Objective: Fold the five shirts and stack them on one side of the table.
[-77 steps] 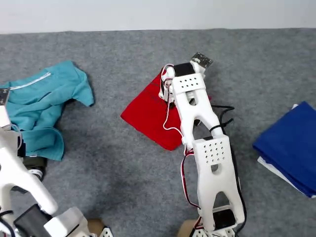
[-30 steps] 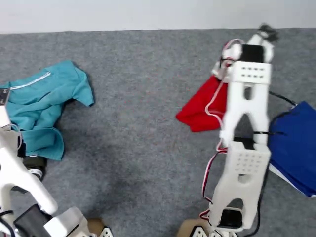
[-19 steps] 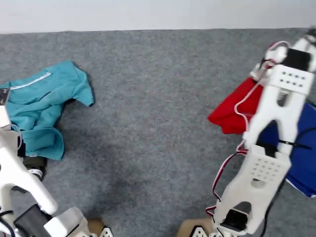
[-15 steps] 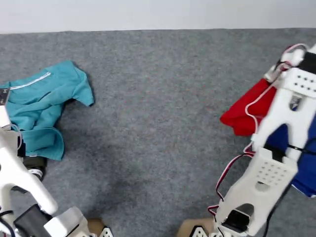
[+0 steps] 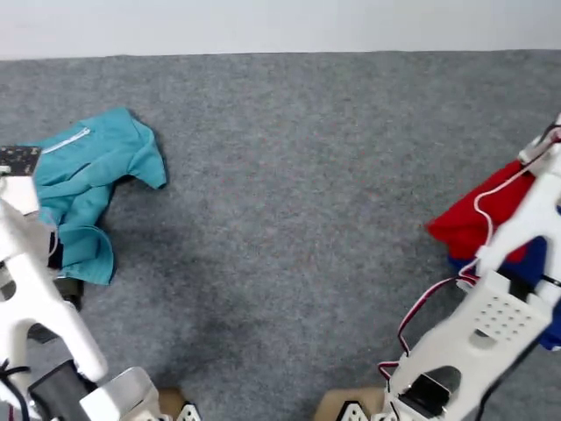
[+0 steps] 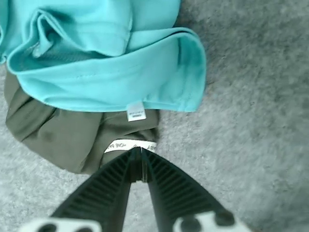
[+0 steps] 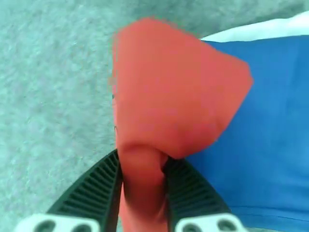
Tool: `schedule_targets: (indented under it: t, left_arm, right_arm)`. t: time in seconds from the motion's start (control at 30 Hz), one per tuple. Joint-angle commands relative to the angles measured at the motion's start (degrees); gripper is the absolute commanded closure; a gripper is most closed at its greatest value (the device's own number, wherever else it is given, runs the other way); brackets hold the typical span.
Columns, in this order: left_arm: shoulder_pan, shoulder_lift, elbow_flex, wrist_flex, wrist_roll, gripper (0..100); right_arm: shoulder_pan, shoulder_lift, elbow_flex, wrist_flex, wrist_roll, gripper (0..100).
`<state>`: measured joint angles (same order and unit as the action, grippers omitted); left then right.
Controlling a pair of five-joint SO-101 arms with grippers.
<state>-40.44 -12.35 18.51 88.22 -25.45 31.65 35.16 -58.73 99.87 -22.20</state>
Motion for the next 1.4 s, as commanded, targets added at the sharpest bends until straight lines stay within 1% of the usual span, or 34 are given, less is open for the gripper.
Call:
schedule_targets:
  t: [0.0, 0.33, 0.43, 0.6, 0.8, 1.03, 1.1, 1.27, 1.37]
  left_arm:
    - [1.67, -1.76, -0.13, 0.09, 1.58, 100]
    - [3.6, -1.76, 1.45, -0.35, 2.73, 100]
    - [3.69, -1.76, 2.33, -0.35, 2.73, 100]
    - [3.69, -1.76, 2.86, -0.26, 2.73, 100]
    - [3.69, -1.76, 2.95, -0.18, 2.73, 100]
    - [3.69, -1.76, 2.95, -0.18, 2.73, 100]
    - [3.69, -1.76, 2.95, -0.09, 2.73, 100]
    - [3.69, -1.76, 2.95, 0.0, 2.64, 100]
    - [3.69, -1.76, 3.47, -0.18, 2.55, 100]
  right_arm:
    - [2.42, -4.62, -1.41, 1.89, 2.46, 98.9]
    - [6.99, -3.47, -0.97, 1.71, 5.8, 98.9]
    - [8.92, -0.84, -0.97, 1.45, 6.33, 98.9]
    - [13.23, 5.58, -1.32, 1.1, 9.76, 98.9]
    - [18.07, 13.67, -1.32, -2.15, 13.27, 98.8]
    - [20.18, 15.16, -1.41, -4.79, 17.32, 97.8]
    - [20.26, 14.99, -1.41, -4.09, 17.14, 93.7]
    - [21.32, 14.99, -5.89, 0.75, 17.14, 76.2]
    - [21.85, 14.99, -11.16, 2.59, 17.32, 70.4]
